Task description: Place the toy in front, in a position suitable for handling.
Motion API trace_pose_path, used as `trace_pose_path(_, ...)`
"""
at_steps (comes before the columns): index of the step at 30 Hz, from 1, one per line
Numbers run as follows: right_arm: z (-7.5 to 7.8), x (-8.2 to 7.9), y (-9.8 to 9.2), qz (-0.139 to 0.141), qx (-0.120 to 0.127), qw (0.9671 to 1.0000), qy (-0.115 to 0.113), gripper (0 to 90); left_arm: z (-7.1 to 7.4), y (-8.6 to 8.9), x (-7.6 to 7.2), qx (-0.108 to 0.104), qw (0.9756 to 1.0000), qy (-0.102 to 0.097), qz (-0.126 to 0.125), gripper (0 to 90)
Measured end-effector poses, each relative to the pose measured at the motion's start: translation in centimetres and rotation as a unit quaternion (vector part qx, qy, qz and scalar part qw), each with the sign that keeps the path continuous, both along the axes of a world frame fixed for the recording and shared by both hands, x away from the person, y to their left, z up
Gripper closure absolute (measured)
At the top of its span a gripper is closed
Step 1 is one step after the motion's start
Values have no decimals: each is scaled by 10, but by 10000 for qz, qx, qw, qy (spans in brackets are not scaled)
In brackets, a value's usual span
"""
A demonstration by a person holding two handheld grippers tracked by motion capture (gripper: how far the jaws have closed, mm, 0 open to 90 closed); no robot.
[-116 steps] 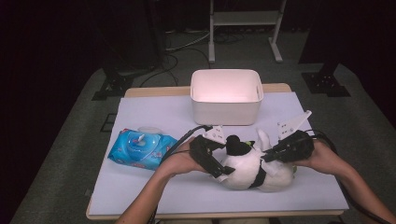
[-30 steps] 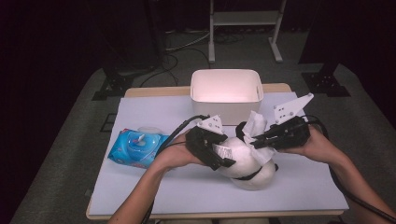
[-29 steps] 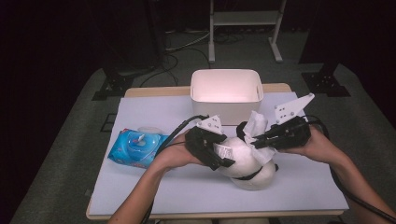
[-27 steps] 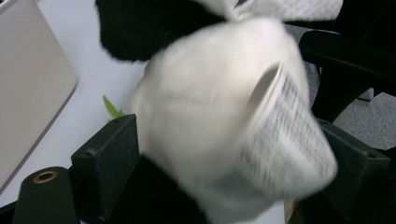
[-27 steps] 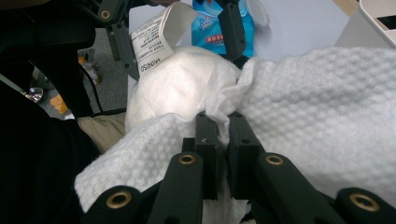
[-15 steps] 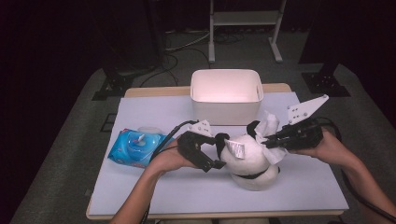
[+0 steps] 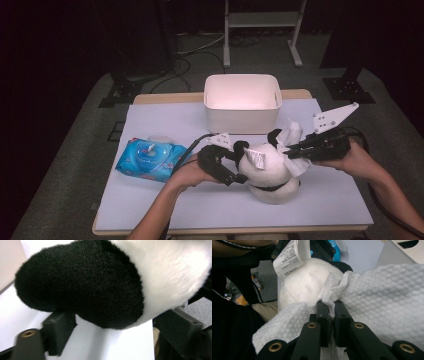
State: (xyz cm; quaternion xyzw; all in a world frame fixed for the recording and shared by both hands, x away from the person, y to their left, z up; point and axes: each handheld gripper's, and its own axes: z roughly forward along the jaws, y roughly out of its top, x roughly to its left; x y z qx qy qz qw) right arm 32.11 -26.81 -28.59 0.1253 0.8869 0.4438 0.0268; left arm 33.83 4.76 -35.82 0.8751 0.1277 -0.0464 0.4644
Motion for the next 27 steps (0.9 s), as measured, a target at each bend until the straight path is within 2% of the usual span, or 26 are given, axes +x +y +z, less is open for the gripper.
trace_pose_path(9,3,4,3,-2,170,9999,-24,836,16,9,0,-56,9999,-111,114,224)
trace_pose_path(12,4,6,5,-6,183,9998,-18,836,25,13,-1,-71,9997,-199,151,224)
trace_pose_path(15,5,6,9,28,178,9998,-34,836,36,20,-2,-184,9992,-281,197,224)
trace_pose_path(16,5,7,11,66,230,9997,17,836,39,20,-3,-140,9993,-316,161,225)
trace_pose_path(18,5,7,19,188,175,9997,-20,836,40,18,-4,33,9991,-380,183,223)
trace_pose_path(27,16,8,40,368,136,9992,-125,836,37,14,-4,2,9992,-376,111,202)
